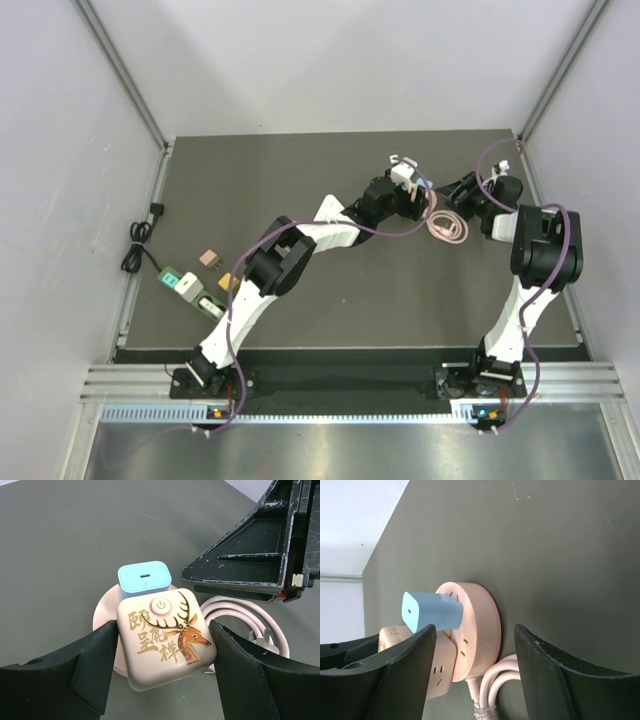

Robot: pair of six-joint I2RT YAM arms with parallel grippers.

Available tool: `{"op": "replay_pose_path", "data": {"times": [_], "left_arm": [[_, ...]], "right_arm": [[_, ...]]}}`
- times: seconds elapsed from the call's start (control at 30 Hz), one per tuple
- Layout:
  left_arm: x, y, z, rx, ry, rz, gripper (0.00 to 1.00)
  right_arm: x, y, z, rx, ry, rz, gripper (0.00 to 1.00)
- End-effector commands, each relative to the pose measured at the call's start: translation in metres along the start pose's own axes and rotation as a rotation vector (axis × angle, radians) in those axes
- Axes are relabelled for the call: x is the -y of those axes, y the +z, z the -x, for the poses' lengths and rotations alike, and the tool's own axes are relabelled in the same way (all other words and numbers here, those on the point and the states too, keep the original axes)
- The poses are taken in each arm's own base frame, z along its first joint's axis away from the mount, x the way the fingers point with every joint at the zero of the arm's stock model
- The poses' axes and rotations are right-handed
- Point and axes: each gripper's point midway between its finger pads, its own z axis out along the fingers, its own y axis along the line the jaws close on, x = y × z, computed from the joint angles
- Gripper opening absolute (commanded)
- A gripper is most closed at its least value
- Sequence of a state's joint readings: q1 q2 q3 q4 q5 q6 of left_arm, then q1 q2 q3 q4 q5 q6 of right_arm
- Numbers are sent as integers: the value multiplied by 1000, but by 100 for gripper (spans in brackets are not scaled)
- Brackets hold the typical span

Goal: Pull the plug off the socket

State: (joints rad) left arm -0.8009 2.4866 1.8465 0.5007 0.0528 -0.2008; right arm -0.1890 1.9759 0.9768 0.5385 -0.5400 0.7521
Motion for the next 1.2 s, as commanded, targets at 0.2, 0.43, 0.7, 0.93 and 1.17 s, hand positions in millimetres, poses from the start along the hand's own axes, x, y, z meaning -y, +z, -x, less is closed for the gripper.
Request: {"op": "replay_pose_path", "data": {"times": [0.2,0.43,0.7,0.93,1.17], "left_arm": [[29,-18,123,264,26,-126,0],[31,-18,138,295,19,-147,0],[35,-19,153,330,5,-187,0],[36,-16,155,338,-6,-197,0],[31,-6,100,208,-40,-204,0]], "right_arm": [[-21,-3,7,13,-39,149,63],[-18,-8,7,21,-17,165,64],[-9,-6,0,-16,15,140,65],[-1,-7,-3,-38,44,106,63],[0,-11,2,-19,14,82,63]]}}
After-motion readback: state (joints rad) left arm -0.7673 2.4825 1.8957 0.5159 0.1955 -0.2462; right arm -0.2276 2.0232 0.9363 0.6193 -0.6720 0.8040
